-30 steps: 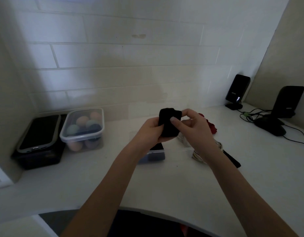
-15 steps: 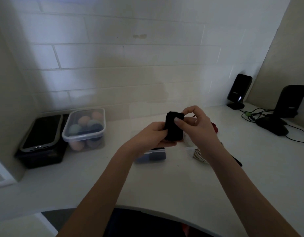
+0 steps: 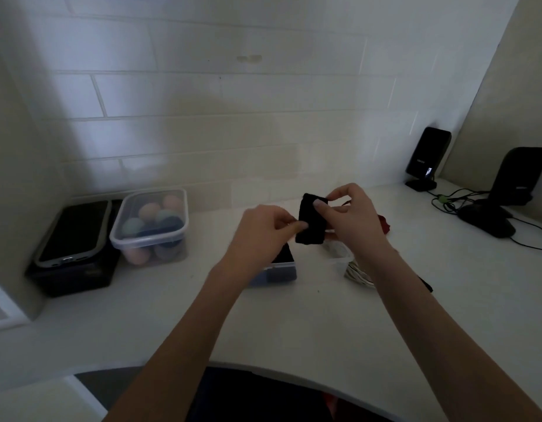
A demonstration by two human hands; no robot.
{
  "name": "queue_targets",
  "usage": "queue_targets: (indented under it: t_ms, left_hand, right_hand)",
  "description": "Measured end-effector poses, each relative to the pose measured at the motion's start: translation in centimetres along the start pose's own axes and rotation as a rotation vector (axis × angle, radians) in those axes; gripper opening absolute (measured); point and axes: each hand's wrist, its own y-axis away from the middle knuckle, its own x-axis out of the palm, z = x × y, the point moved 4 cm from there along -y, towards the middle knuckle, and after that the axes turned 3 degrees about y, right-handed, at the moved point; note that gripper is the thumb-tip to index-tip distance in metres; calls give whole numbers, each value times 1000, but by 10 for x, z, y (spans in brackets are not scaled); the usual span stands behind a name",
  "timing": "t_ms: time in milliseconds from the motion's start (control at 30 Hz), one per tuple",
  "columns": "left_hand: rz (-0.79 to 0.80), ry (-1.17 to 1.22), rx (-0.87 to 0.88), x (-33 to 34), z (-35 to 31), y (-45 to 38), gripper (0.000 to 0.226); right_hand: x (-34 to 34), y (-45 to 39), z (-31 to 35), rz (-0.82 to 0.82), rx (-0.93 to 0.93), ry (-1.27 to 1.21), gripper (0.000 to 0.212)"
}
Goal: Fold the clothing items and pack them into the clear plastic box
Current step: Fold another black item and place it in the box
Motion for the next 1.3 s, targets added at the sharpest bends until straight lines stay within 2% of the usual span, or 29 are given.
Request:
queue_targets:
  t_ms: [100, 200, 367, 500, 633, 767, 967, 1133, 1300]
  left_hand:
    - [-88, -252, 75, -23, 9, -8, 18]
    - [42, -371, 55, -21, 21, -9, 17]
    - [232, -460, 53, -1, 28, -4, 24]
    - [293, -448, 48, 4, 31, -7, 27]
    - [392, -459, 103, 12, 30, -10, 38]
    - [476, -486, 134, 15, 27, -11, 45]
    - [462, -416, 128, 14, 30, -11, 44]
    - [541, -599, 158, 20, 32, -15, 54]
    - [593, -617, 142, 24, 32, -17, 44]
  right_hand:
    - [2, -11, -9, 64, 37, 259, 29]
    - [12, -14, -18, 197, 107, 508, 33]
    - [28, -14, -24, 302, 61, 765, 25]
    - [32, -12, -30, 278, 47, 771, 25]
    - [34, -12, -30, 267, -4, 824, 22]
    - [38, -14, -28, 326, 1, 881, 9]
    - [36, -15, -25, 434, -3, 854, 15]
    - [32, -14, -19, 623, -12, 964, 29]
    - [45, -17, -20, 606, -145, 1127, 25]
